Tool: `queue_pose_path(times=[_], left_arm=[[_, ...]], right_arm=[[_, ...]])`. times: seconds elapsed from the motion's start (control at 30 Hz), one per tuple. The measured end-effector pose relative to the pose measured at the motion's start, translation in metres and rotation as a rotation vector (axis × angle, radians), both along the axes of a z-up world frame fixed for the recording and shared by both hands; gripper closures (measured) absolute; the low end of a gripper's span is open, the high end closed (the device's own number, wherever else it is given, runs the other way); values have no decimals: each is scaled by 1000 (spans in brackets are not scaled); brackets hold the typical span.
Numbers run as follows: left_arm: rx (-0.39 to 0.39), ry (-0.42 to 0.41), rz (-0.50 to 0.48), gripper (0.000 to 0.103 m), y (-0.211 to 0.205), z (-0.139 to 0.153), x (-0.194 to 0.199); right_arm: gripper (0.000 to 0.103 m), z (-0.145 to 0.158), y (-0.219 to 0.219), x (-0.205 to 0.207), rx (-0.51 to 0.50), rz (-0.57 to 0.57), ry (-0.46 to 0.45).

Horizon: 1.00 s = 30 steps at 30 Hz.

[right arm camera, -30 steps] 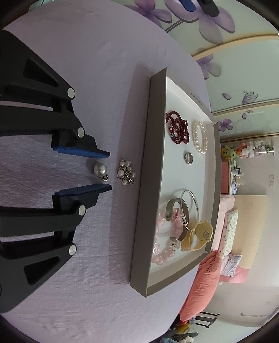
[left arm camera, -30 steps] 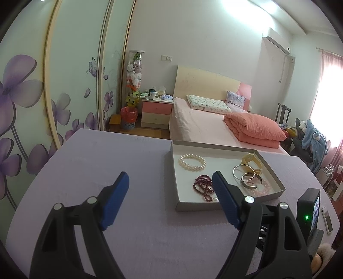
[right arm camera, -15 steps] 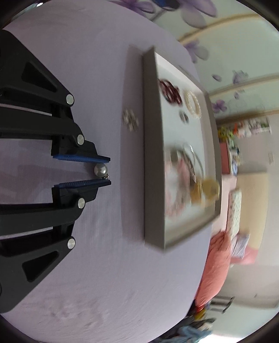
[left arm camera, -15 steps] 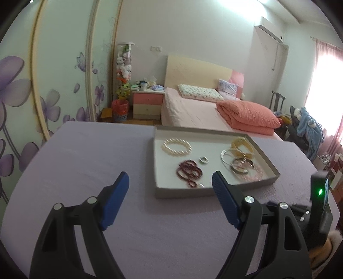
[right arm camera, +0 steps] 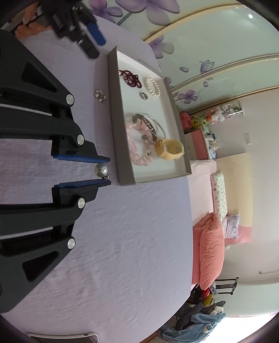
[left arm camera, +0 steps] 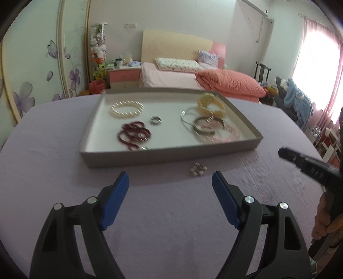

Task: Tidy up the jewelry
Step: 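Grasp the pearl cluster earring with the left tool while the right tool holds the pearl earring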

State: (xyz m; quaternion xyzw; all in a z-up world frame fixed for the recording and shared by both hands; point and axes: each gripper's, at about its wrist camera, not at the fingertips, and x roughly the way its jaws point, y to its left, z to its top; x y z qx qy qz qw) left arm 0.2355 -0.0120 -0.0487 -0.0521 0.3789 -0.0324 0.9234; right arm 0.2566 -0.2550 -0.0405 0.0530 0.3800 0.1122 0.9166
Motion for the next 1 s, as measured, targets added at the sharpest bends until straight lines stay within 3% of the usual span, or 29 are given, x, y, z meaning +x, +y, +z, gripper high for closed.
queue_pose_path(times=[0.3, 0.5, 0.63, 0.87, 1.0], left_arm=[[49, 86, -17, 26, -36, -23, 23], [64, 143, 6, 41, -53, -34, 43], [80, 137, 26, 51, -60, -34, 52], [111, 130, 37, 53, -68, -35, 58], [117, 129, 42, 60, -69, -35, 60]], right_arm=[[87, -3, -12, 5, 45, 1, -9], [87, -3, -19, 8, 72, 0, -12], [87, -3, -24, 9, 86, -2, -14], [87, -1, -30, 10, 100, -5, -18], [87, -1, -30, 10, 107, -4, -17]])
